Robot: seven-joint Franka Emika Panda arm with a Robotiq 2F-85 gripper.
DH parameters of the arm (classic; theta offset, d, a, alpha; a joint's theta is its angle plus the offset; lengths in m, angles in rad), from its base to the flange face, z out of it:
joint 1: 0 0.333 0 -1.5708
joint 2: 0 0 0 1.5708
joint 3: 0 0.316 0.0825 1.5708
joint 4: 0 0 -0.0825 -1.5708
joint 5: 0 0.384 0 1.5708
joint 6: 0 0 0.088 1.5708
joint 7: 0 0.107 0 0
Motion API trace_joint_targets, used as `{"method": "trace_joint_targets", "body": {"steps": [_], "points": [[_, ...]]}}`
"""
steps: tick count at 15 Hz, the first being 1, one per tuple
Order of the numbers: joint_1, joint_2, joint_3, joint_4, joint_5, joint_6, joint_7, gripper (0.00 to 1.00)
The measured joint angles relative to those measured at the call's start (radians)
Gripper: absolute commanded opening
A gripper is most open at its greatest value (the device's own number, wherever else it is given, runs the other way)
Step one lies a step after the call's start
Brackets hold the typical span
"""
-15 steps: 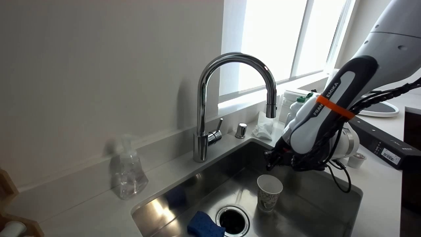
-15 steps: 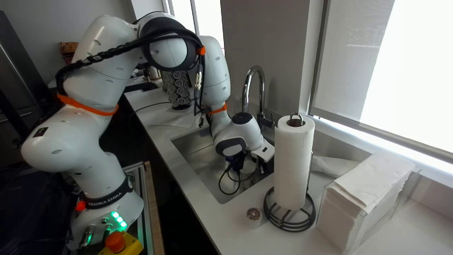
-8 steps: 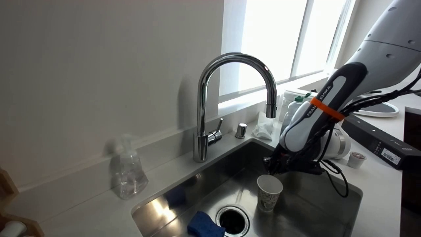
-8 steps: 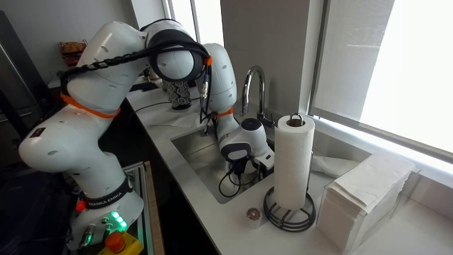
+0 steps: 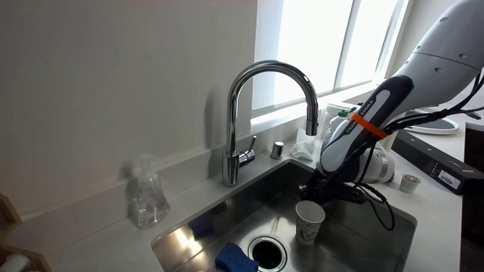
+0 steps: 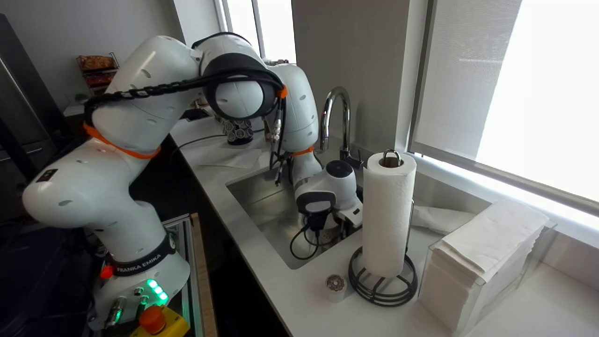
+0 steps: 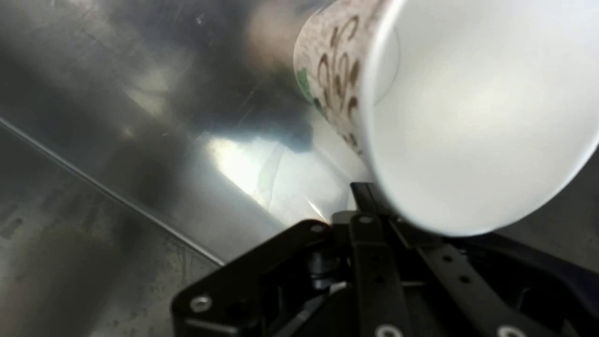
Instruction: Put the paper cup inside the sink under the tap
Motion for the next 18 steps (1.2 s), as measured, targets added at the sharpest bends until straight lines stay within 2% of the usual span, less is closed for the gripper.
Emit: {"method": "trace_joint_targets", "body": {"steps": [11,18], "points": [[-0.027,0.035,0.03,0.038,0.054,-0.068,-0.034,0.0],[-0.071,0.047,0.072,0.058,0.097,-0.145,-0.086,0.0]]}}
